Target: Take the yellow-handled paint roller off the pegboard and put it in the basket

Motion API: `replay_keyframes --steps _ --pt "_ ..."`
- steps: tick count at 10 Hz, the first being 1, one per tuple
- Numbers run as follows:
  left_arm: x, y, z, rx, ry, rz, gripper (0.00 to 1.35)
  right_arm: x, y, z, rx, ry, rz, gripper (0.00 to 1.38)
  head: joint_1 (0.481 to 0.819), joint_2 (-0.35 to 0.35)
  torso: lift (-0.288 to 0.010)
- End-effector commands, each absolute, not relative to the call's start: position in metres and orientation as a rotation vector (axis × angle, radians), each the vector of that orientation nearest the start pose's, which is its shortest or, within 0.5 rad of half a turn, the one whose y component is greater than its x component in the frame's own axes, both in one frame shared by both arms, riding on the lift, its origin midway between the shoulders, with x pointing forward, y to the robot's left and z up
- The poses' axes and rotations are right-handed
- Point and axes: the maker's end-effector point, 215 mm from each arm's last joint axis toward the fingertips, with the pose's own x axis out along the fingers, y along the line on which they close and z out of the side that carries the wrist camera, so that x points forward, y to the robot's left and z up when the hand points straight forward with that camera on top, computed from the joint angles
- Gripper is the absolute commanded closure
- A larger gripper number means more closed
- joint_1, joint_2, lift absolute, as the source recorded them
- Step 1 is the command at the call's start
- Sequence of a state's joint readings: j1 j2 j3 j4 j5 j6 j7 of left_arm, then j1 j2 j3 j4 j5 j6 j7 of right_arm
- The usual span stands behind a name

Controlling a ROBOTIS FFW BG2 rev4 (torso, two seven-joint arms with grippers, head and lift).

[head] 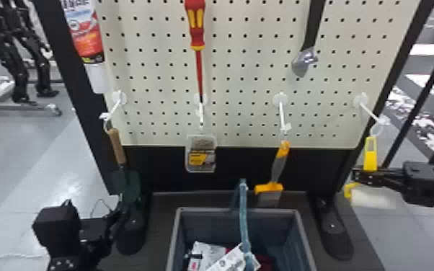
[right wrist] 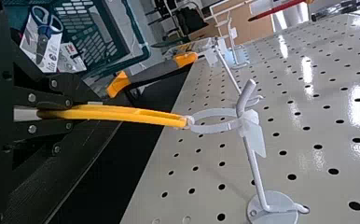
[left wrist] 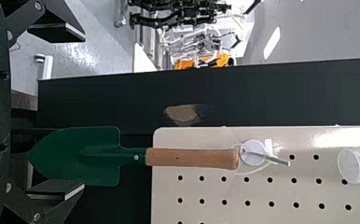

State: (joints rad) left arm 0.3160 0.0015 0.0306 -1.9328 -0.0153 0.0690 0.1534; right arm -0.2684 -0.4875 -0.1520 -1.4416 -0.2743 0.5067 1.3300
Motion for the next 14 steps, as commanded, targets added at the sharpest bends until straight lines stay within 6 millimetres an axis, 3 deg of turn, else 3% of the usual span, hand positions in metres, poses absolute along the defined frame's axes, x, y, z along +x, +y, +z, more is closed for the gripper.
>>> replay_keyframes --steps 1,8,14 --pt "0.5 0.278 -0.333 0.024 0.022 0.184 0.19 0.532 -0.277 -0.292 0.096 0.32 1.065 1.17 0.549 0.0 -0.1" --pt "0.5 0.277 -0.335 0.024 0.025 0.181 0.19 0.527 -0.281 -0.285 0.086 0.314 1.055 1.17 0.549 0.0 -0.1" --pt "0.5 0.275 -0.335 0.023 0.026 0.177 0.19 0.516 -0.301 -0.265 0.051 0.283 1.007 1.17 0.549 0.0 -0.1"
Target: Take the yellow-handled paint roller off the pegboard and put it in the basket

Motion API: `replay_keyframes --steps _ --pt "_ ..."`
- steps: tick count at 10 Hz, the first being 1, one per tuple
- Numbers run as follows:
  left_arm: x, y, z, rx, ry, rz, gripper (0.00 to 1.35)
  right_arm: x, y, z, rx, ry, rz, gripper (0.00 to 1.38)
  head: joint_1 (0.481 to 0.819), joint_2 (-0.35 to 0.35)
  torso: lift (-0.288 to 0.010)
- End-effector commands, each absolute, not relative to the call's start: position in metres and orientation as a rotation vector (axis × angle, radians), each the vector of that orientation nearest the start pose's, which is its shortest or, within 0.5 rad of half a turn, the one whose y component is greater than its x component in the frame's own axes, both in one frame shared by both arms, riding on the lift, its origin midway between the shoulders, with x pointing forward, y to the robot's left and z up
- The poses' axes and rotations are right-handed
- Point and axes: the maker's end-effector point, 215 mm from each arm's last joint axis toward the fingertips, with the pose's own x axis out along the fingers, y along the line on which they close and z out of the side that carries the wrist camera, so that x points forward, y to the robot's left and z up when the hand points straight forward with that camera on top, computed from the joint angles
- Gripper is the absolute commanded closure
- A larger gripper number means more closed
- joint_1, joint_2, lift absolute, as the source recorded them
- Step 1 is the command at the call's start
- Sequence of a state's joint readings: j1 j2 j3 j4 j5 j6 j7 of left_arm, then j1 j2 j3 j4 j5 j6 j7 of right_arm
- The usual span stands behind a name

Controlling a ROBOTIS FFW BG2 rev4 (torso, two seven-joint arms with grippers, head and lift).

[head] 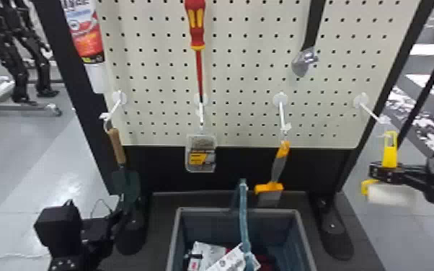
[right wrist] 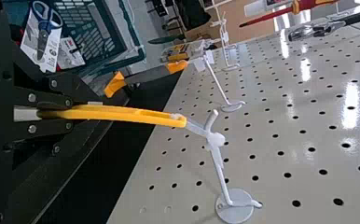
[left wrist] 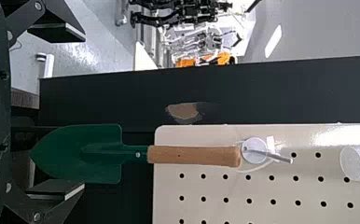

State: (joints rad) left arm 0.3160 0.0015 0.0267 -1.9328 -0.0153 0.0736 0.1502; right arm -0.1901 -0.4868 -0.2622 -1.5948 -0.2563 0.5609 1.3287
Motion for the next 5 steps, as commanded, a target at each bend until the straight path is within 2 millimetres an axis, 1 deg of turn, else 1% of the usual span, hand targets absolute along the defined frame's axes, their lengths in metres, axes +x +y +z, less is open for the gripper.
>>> replay_keyframes --steps 1,3,5 --pt "0.5 0.274 -0.335 0.023 0.026 0.175 0.19 0.516 -0.306 -0.259 0.041 0.273 0.993 1.17 0.549 0.0 -0.1" --pt "0.5 0.274 -0.335 0.023 0.028 0.175 0.19 0.516 -0.315 -0.247 0.023 0.25 0.969 1.17 0.549 0.0 -0.1" --pt "0.5 0.274 -0.335 0.024 0.028 0.175 0.19 0.516 -0.314 -0.237 0.005 0.232 0.966 1.17 0.549 0.0 -0.1"
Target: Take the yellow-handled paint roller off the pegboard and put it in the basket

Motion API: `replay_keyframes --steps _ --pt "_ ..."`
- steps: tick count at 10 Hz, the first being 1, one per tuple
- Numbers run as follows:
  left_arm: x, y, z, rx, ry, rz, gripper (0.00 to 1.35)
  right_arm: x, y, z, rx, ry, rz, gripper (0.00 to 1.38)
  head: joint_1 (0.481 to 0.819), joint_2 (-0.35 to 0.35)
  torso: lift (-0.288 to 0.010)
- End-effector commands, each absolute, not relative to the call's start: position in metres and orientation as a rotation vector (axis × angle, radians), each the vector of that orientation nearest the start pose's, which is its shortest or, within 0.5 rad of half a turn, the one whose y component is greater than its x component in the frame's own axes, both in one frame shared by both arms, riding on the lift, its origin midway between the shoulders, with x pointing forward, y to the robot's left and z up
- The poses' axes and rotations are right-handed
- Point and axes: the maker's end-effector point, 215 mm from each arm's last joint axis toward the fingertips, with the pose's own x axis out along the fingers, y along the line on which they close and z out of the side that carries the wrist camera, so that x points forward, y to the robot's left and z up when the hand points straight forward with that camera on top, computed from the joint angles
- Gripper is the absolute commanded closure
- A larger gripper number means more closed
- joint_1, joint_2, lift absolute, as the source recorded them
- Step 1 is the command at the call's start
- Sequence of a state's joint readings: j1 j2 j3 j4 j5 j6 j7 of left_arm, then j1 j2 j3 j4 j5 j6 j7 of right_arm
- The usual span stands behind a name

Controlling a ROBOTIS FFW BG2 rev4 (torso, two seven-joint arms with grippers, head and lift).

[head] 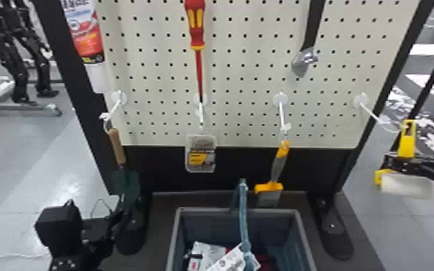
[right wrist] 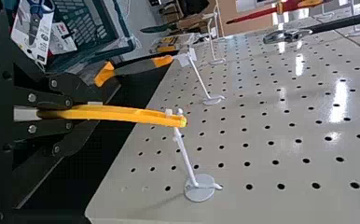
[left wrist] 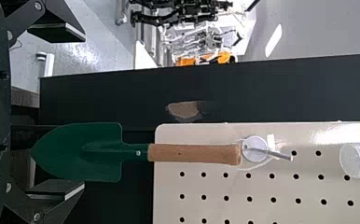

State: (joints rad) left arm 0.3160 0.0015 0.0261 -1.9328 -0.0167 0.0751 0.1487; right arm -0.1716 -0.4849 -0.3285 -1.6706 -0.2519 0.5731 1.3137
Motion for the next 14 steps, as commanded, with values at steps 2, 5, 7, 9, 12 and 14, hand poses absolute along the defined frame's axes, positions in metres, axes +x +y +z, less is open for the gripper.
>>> replay_keyframes --steps 2,5,7,9,12,14 --pt "0.5 0.274 -0.335 0.023 0.028 0.175 0.19 0.514 -0.316 -0.221 -0.017 0.201 0.955 1.17 0.549 0.0 -0.1" --pt "0.5 0.274 -0.336 0.023 0.029 0.174 0.19 0.505 -0.32 -0.203 -0.011 0.151 0.933 1.17 0.549 0.0 -0.1" --pt "0.501 0.273 -0.335 0.022 0.029 0.172 0.19 0.492 -0.334 -0.22 -0.004 0.229 0.876 1.17 0.549 0.0 -0.1" --pt "0.501 0.273 -0.336 0.024 0.032 0.173 0.19 0.475 -0.331 -0.246 0.066 0.329 0.871 1.17 0.549 0.0 -0.1" --pt "0.502 0.269 -0.338 0.022 0.036 0.165 0.19 0.464 -0.291 -0.266 0.158 0.362 0.942 1.17 0.549 0.0 -0.1" --pt "0.503 0.267 -0.338 0.021 0.037 0.162 0.19 0.457 -0.266 -0.28 0.198 0.38 0.979 1.17 0.549 0.0 -0.1"
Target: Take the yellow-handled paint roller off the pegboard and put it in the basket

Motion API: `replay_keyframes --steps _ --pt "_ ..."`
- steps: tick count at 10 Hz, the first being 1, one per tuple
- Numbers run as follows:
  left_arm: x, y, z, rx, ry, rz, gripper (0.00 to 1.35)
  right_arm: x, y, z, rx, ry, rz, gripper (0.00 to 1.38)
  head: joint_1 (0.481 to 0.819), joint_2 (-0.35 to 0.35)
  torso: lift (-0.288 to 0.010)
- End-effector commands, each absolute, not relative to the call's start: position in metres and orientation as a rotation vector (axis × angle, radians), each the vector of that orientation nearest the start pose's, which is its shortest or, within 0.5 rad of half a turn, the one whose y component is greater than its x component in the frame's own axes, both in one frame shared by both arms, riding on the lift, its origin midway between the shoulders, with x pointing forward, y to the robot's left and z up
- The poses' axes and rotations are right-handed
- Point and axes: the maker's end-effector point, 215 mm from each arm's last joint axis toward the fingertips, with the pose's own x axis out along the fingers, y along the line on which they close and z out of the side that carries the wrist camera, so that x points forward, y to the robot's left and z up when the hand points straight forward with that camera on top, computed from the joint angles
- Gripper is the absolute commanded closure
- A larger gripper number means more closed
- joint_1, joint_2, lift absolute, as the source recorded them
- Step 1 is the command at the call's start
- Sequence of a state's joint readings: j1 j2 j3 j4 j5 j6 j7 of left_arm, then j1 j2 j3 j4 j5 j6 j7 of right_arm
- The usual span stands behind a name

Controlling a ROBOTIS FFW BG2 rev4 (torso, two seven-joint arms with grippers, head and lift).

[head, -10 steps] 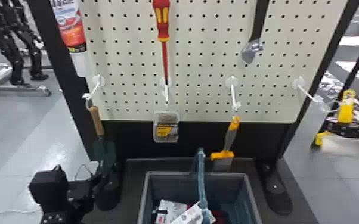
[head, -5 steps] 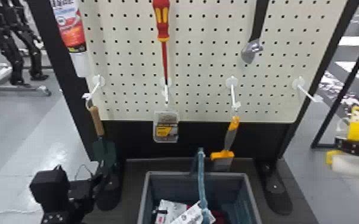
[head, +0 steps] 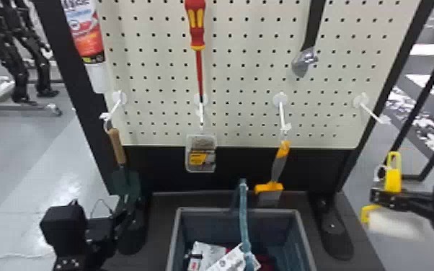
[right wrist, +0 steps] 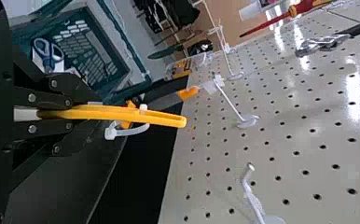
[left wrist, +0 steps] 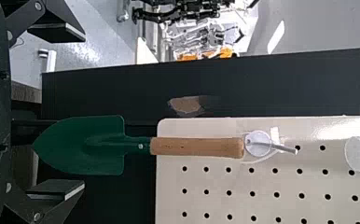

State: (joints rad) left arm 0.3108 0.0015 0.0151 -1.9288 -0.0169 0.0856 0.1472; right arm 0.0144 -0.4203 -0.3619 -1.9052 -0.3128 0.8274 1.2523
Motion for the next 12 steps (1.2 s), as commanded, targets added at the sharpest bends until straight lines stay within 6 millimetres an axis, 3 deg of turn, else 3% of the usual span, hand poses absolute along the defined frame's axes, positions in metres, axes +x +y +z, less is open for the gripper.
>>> replay_keyframes --steps 1,4,12 --pt "0.502 0.268 -0.339 0.022 0.04 0.165 0.19 0.451 -0.258 -0.289 0.227 0.385 0.978 1.17 0.549 0.0 -0.1" --pt "0.503 0.266 -0.339 0.021 0.039 0.161 0.19 0.444 -0.204 -0.311 0.286 0.422 1.083 1.17 0.549 0.0 -0.1" --pt "0.504 0.263 -0.34 0.016 0.04 0.156 0.19 0.431 -0.121 -0.323 0.36 0.444 1.258 1.17 0.549 0.0 -0.1"
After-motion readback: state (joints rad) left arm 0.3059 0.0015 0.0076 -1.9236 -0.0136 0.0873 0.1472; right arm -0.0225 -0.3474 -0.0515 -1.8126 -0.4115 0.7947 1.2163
